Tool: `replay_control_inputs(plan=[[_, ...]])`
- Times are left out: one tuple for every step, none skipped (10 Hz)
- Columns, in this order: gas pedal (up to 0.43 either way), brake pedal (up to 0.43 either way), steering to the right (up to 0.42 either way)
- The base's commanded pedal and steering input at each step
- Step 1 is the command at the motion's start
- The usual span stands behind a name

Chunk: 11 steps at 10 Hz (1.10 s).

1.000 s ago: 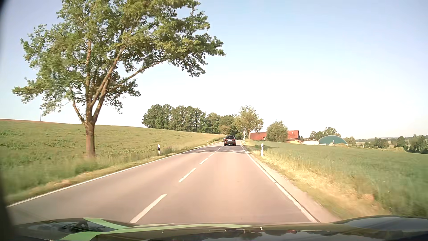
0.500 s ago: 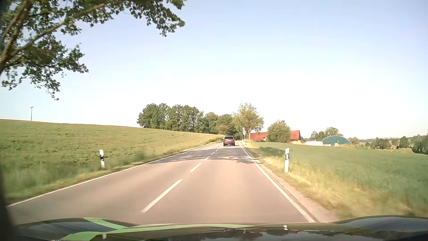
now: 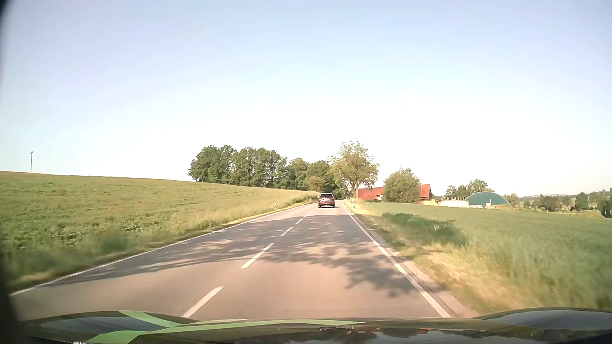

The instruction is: Follow the waypoints while adhering to traffic rules and regulations

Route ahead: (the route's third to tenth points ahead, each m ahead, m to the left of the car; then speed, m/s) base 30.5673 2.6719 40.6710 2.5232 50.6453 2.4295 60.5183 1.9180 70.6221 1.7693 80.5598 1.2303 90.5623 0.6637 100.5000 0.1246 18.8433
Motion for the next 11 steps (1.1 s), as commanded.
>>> replay_control_inputs(plan=[[0.157, 0.000, 0.000], [0.157, 0.000, 0.000], [0.157, 0.000, 0.000], [0.157, 0.000, 0.000], [0.157, 0.000, 0.000], [0.157, 0.000, 0.000], [0.157, 0.000, 0.000], [0.157, 0.000, 0.000], [0.157, 0.000, 0.000], [0.157, 0.000, 0.000], [0.157, 0.000, 0.000]])
